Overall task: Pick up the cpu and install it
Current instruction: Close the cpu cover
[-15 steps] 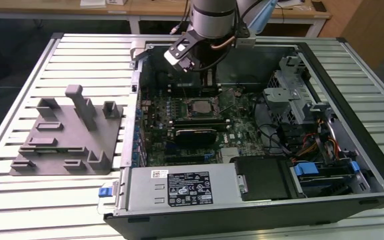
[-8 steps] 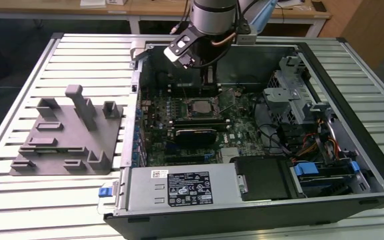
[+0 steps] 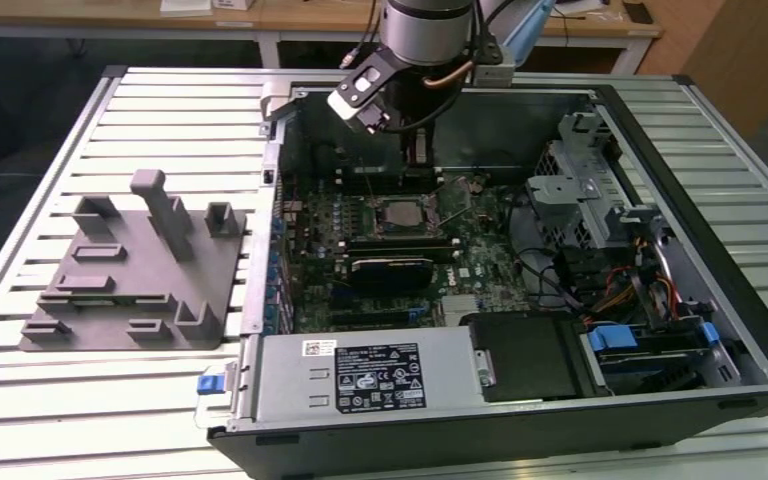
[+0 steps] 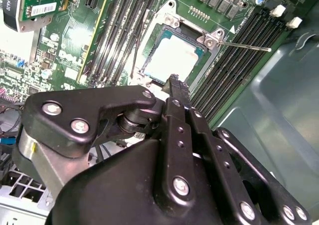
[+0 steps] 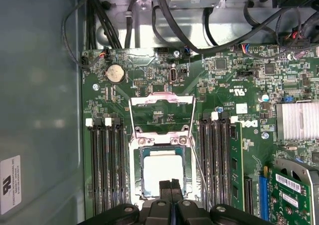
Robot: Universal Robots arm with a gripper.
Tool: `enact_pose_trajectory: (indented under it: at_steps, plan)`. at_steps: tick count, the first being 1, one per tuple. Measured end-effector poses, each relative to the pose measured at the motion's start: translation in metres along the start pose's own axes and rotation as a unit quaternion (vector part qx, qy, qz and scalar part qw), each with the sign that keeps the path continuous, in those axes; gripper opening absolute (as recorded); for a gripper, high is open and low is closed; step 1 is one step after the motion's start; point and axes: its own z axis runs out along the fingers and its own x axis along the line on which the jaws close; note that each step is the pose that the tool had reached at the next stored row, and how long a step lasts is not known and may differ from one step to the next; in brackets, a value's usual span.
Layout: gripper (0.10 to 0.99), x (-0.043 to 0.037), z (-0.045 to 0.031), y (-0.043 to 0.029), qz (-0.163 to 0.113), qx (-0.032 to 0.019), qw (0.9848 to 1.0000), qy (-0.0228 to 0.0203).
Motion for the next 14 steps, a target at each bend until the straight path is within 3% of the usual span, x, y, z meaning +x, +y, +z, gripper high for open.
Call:
enact_pose_trajectory:
  at_steps: [7,14]
  plan:
    - [0.106,0.0001,0.0000,0.0023,0.000,0.0000,1.0000,-0.0001]
    - [0.106,0.0005,0.0002,0.0112,0.000,0.0000,1.0000,-0.0001]
